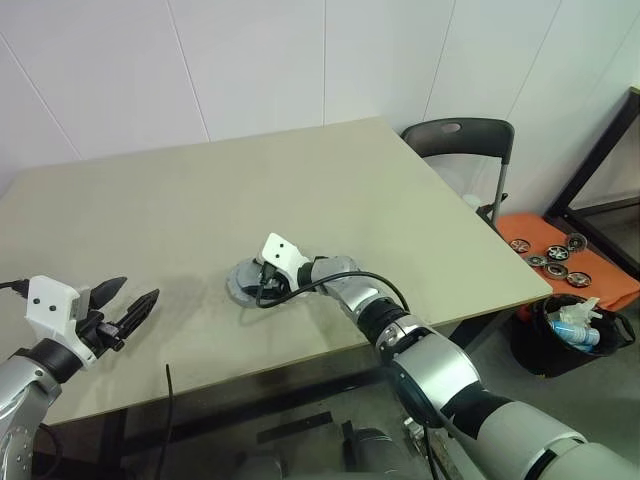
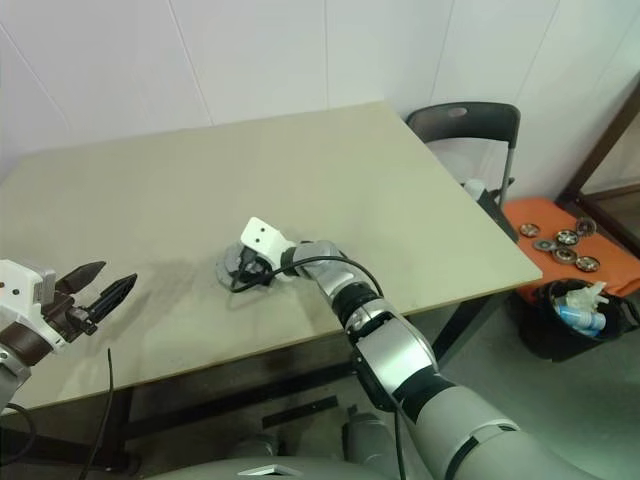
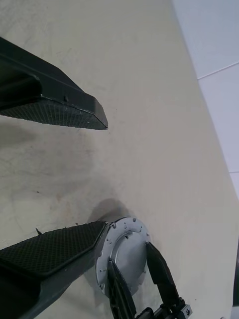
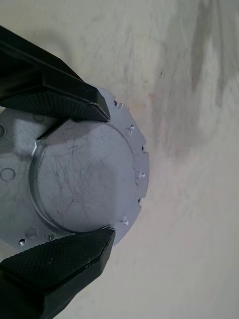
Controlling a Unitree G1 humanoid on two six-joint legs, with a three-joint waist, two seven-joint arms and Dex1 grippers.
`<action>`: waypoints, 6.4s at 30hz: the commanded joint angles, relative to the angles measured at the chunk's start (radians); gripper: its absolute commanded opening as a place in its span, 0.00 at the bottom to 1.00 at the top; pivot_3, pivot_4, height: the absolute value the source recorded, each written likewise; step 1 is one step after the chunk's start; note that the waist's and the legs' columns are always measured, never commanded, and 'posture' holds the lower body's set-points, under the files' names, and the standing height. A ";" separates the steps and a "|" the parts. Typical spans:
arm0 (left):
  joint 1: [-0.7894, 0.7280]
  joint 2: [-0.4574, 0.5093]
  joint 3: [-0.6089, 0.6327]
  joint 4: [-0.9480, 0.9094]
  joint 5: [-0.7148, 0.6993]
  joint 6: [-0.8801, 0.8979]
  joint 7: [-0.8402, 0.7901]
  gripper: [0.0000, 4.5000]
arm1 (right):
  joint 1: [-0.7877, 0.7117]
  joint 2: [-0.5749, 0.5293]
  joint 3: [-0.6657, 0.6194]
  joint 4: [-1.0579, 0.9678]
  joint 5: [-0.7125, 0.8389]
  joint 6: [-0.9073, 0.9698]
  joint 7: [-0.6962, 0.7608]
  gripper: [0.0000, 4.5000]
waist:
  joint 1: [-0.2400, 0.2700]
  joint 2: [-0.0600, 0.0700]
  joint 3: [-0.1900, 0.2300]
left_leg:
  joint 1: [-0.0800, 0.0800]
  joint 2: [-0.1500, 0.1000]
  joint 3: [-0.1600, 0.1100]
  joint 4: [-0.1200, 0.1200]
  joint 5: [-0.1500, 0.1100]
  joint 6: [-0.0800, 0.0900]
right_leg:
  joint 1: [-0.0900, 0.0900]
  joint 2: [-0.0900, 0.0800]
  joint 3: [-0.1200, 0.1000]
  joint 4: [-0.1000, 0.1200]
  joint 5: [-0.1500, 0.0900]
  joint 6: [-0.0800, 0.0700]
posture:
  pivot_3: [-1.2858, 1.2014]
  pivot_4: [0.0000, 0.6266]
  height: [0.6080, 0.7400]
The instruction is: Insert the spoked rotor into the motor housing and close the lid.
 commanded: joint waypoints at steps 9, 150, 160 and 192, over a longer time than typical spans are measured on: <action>-0.002 0.004 0.012 -0.031 -0.007 -0.006 0.003 0.69 | 0.019 0.081 0.031 0.047 -0.042 0.020 0.008 0.67 | 0.005 0.001 0.001 | 0.009 0.000 0.000 0.000 0.000 0.000 | 0.009 0.000 0.000 0.000 -0.004 0.001 | 0.52 0.00 1.00; -0.593 -0.079 -0.249 0.282 0.017 0.053 -0.049 0.01 | 0.035 0.080 -0.089 -0.005 0.045 0.062 -0.048 0.67 | 0.008 -0.001 -0.011 | 0.014 -0.004 -0.005 0.000 0.000 0.000 | 0.015 -0.003 0.000 0.001 -0.003 0.005 | 0.52 0.00 1.00; -0.525 -0.001 -0.192 0.230 -0.001 0.075 -0.029 0.01 | 0.034 0.066 -0.070 0.006 0.040 0.059 -0.028 0.67 | 0.007 -0.001 -0.011 | 0.015 -0.004 -0.005 0.000 0.000 0.000 | 0.016 -0.002 -0.001 0.000 -0.005 0.008 | 0.52 0.00 1.00; -0.441 -0.049 -0.227 0.152 -0.019 0.082 0.027 0.01 | 0.057 0.035 -0.018 0.022 -0.032 0.108 0.134 0.67 | 0.003 -0.001 -0.011 | 0.015 -0.003 -0.004 -0.001 -0.002 -0.003 | 0.015 -0.002 0.000 -0.001 -0.006 0.006 | 0.52 0.00 1.00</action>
